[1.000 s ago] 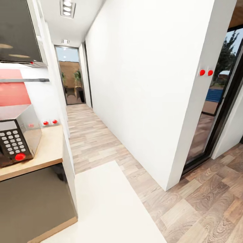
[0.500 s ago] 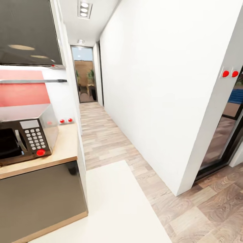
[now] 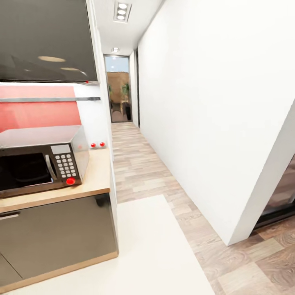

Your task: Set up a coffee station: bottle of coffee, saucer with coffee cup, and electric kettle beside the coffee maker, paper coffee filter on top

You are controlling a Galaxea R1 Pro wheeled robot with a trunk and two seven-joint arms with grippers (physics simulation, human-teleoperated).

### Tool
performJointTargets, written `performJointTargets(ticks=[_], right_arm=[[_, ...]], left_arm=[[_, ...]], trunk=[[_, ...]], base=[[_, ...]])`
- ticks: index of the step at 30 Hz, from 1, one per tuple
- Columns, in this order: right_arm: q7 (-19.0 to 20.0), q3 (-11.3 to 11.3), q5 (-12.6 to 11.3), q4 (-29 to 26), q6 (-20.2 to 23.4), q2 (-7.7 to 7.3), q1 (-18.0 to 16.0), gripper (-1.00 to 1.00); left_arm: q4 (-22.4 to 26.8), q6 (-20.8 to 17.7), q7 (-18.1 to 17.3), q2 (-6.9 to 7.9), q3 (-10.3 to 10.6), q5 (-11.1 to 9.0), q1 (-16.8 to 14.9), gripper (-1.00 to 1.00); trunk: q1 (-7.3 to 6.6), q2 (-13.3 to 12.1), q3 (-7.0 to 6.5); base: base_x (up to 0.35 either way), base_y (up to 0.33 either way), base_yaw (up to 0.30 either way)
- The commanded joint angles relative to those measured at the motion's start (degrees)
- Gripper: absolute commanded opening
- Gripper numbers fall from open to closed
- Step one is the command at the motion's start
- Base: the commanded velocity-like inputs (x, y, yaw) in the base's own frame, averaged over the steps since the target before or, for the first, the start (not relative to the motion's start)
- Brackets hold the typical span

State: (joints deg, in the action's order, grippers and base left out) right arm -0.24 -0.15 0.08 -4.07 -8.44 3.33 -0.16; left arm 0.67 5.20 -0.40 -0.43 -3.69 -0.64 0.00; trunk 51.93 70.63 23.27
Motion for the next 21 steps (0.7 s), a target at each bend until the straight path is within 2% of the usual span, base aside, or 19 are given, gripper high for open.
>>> performJointTargets(ticks=[1, 21], right_arm=[[-0.03, -0.02, 0.01, 0.02, -0.18, 0.01, -0.02, 1.00], [-0.03, -0.02, 0.01, 0.02, -0.18, 0.01, -0.02, 1.00]], left_arm=[[0.03, 0.11, -0.04, -0.01, -0.35, -0.06, -0.02, 1.00], [0.03, 0.15, 0.04, 0.02, -0.43, -0.06, -0.09, 1.00]], trunk=[[-0.23, -0.38, -0.08], [-4.62, -8.41, -2.68]], base=[[0.000, 0.000, 0.235], [0.000, 0.000, 0.235]])
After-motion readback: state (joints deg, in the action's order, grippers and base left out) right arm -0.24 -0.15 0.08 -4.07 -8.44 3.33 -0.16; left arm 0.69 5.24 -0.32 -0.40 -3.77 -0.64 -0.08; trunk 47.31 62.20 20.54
